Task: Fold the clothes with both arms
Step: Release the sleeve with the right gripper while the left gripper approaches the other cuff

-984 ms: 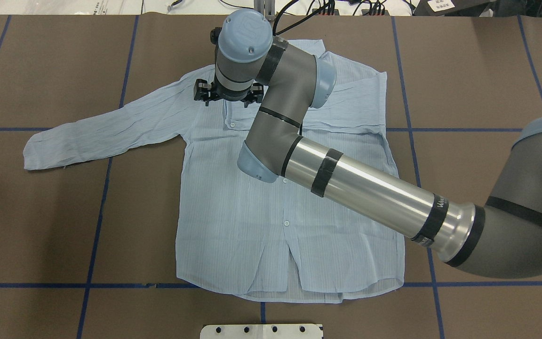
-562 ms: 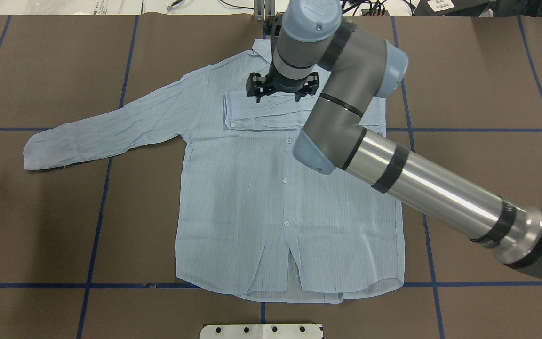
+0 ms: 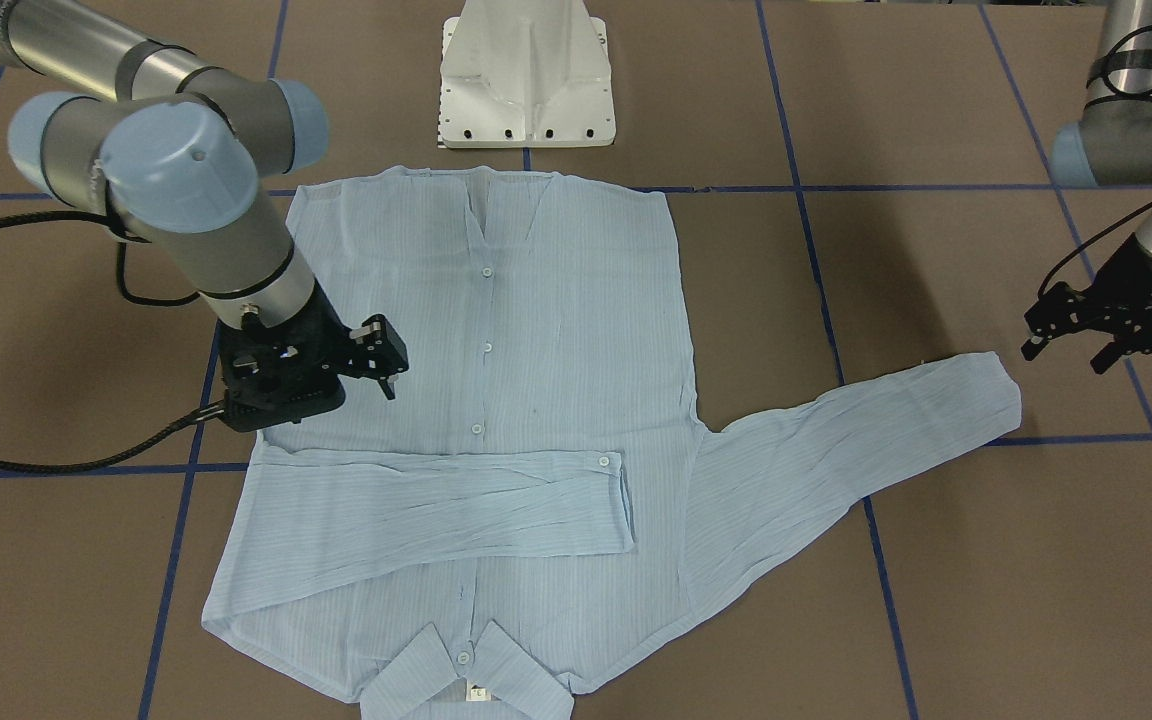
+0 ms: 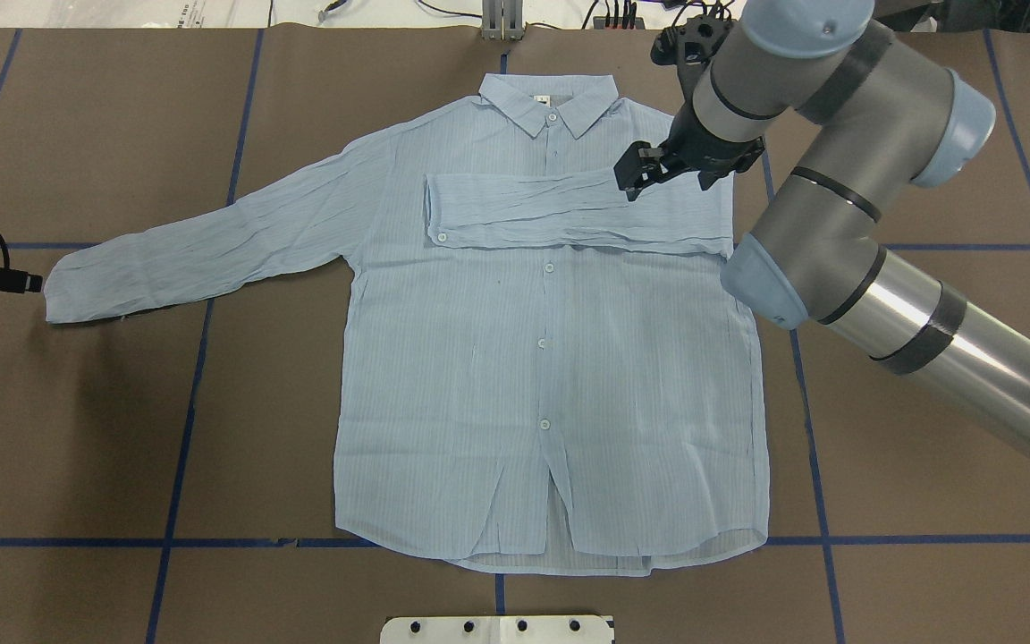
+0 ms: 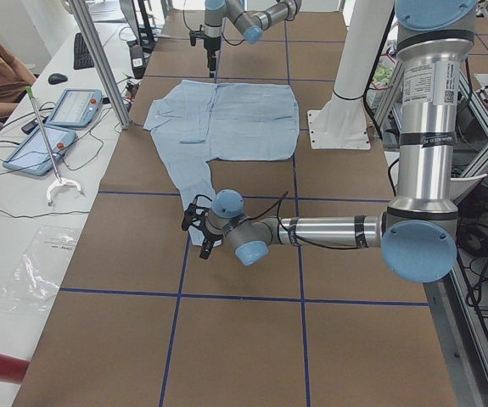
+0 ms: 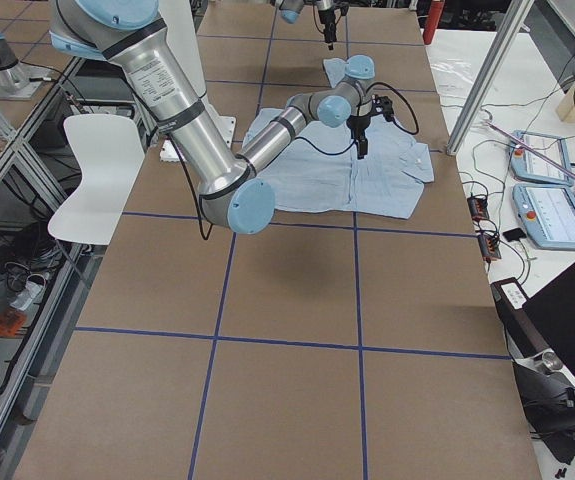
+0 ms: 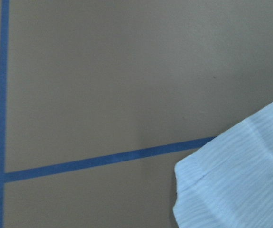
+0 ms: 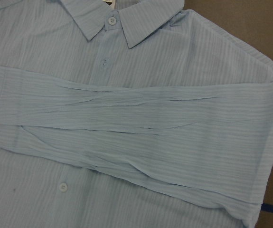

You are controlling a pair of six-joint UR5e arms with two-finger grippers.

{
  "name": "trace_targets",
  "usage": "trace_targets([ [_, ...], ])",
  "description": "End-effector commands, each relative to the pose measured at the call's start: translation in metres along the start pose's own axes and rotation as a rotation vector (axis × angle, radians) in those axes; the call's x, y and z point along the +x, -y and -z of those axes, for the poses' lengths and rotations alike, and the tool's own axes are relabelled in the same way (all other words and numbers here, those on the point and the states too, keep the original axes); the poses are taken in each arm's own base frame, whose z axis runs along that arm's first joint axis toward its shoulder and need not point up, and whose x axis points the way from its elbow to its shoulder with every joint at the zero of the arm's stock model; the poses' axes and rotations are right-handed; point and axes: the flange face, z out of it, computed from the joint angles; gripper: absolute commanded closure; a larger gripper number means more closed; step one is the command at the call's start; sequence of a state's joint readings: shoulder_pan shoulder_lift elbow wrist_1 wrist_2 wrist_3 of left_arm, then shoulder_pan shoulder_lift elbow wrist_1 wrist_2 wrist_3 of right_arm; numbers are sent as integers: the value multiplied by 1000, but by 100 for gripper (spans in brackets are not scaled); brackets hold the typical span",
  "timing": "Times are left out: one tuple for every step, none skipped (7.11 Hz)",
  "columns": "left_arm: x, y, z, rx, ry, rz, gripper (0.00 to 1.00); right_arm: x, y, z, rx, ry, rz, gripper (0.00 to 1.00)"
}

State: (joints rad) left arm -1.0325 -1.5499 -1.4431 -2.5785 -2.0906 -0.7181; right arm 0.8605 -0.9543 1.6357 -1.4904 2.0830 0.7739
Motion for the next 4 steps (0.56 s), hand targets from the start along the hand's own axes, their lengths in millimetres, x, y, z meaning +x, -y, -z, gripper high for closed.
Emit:
trace_targets([
  [13,10,-19,0,0,-4,4,26,-4,5,-11,0,22,0],
  [15,14,-24,-3,1,-5,7,25,-4,5,-11,1,24,0],
  [12,16,-29,-8,8,-2,12,22,-5,3,-11,-1,27,0],
  [10,18,-34,-13,12,3,22,23,-5,3,-10,-2,27,0],
])
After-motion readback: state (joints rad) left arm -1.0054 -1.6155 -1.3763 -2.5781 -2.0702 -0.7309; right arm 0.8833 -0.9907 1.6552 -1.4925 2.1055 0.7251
